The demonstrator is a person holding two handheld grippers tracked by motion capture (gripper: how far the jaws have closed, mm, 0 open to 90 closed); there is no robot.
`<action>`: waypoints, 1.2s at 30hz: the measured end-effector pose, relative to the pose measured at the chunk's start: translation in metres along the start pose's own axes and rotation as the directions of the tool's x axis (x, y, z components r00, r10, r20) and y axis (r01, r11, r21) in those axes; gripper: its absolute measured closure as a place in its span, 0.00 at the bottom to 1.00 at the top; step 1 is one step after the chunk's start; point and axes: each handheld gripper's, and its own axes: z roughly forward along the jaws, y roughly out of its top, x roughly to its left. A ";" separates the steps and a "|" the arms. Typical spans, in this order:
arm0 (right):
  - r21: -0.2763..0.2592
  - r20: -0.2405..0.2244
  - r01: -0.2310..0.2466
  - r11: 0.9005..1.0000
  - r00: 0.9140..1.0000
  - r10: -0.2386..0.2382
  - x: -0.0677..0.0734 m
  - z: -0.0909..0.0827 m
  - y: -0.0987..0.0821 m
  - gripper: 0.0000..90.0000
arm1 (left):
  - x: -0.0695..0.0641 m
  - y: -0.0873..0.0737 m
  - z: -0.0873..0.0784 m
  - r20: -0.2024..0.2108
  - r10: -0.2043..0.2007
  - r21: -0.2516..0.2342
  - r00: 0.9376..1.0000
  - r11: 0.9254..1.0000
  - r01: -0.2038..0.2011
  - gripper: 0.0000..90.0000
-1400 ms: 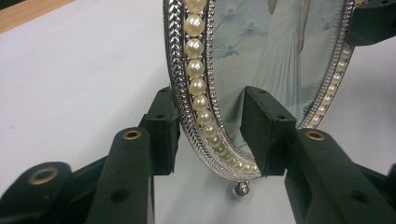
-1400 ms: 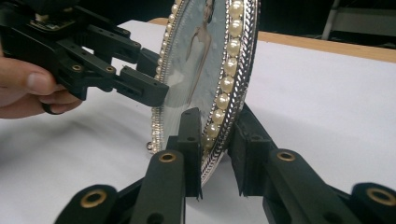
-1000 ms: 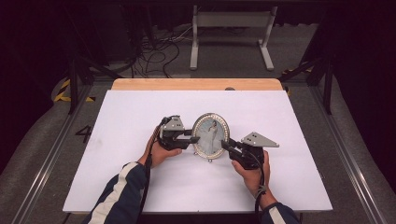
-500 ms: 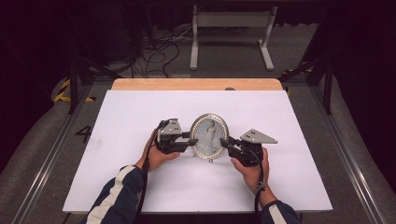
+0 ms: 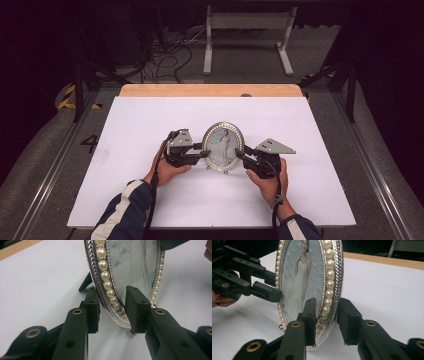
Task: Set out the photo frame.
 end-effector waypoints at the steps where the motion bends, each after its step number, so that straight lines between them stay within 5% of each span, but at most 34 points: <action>1: -0.001 -0.001 0.001 1.000 1.000 -0.001 0.001 -0.003 -0.001 0.78 | 0.000 0.000 0.000 0.002 -0.004 0.000 1.000 1.000 0.004 0.73; 6: -0.006 -0.005 -0.006 1.000 1.000 0.006 0.001 -0.008 -0.003 0.86 | 0.000 0.000 0.000 -0.002 0.003 0.006 1.000 1.000 -0.003 0.73; 16: -0.002 0.014 -0.012 1.000 1.000 0.012 0.001 -0.002 -0.002 0.84 | -0.006 -0.001 -0.002 -0.024 0.023 0.021 0.999 1.000 -0.022 0.73; 36: -0.006 0.007 0.005 1.000 1.000 -0.005 -0.003 0.004 0.001 0.83 | -0.009 -0.007 -0.004 -0.029 -0.023 -0.009 0.999 1.000 0.022 0.75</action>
